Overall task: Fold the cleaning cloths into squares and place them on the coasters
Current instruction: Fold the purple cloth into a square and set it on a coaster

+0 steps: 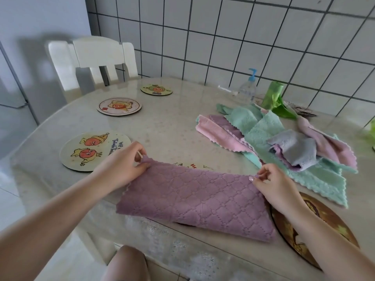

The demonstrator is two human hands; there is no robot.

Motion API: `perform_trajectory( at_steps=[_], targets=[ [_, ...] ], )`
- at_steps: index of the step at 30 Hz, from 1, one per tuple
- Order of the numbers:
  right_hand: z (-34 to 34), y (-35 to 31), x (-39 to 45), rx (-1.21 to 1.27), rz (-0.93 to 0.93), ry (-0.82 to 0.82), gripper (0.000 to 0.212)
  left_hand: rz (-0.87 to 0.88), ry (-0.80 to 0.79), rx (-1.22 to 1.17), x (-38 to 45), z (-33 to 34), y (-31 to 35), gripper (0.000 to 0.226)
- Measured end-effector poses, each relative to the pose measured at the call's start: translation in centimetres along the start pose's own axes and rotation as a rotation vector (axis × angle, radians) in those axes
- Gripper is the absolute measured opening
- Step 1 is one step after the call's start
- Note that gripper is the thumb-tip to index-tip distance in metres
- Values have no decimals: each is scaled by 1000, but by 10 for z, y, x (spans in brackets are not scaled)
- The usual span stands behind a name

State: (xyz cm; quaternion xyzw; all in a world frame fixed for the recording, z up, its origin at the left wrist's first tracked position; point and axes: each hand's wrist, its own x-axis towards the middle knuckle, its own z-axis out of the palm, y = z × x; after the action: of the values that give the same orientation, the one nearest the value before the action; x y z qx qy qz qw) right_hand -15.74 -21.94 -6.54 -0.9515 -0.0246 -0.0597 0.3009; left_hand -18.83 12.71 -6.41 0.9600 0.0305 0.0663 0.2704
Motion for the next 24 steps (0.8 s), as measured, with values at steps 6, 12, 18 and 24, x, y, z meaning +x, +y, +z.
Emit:
perform_trajectory(
  at_steps=[6, 12, 18, 24],
  targets=[
    [-10, -27, -24, -212, -149, 35, 34, 144, 122, 231, -25, -8, 19, 48],
    [33, -89, -63, -335, -380, -226, 50, 472, 29, 212, -66, 42, 64, 48],
    [59, -68, -77, -431, -317, -217, 81, 470, 53, 405, -72, 59, 45, 51],
    [35, -39, -84, -504, -264, -240, 82, 416, 23, 458, -78, 46, 19, 56]
  ],
)
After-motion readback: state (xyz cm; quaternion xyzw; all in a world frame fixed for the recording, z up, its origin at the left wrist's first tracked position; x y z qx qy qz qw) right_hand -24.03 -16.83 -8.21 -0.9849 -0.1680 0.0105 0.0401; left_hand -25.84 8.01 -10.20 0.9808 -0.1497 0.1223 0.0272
